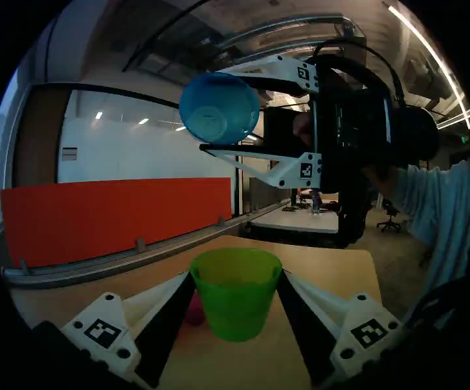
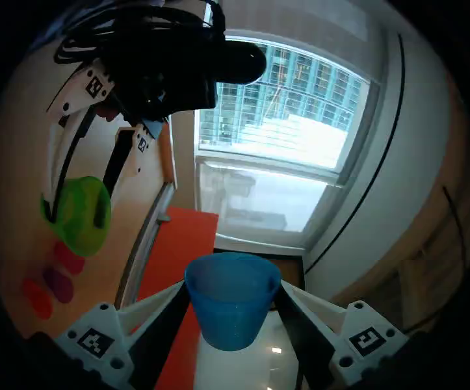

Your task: Pour water

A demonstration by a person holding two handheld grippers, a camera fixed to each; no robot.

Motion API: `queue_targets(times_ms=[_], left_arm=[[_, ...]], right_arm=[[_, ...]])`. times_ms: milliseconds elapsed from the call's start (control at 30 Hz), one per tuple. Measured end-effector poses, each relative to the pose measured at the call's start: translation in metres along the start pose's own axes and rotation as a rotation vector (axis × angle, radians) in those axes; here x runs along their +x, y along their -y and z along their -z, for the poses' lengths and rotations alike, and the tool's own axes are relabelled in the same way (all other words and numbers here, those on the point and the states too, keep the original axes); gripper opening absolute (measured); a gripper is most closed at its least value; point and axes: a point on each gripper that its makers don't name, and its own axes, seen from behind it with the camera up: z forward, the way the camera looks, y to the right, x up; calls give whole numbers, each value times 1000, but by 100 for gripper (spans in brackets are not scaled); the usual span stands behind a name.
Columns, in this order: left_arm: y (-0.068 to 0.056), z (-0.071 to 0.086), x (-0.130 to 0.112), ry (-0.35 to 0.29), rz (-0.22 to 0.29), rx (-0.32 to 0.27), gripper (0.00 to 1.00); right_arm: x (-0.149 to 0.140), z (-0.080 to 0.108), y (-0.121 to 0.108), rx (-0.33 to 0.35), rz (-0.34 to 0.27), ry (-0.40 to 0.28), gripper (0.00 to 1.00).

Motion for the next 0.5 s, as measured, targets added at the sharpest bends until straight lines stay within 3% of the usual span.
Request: queue_targets(times_ms=[267, 500], left_arm=[[3, 1, 3, -3, -5, 9, 87], [5, 2, 6, -5, -13, 15, 87]], right_arm=[[-10, 5, -5, -32, -180, 11, 89], [-13, 12, -7, -57, -421, 13, 89]])
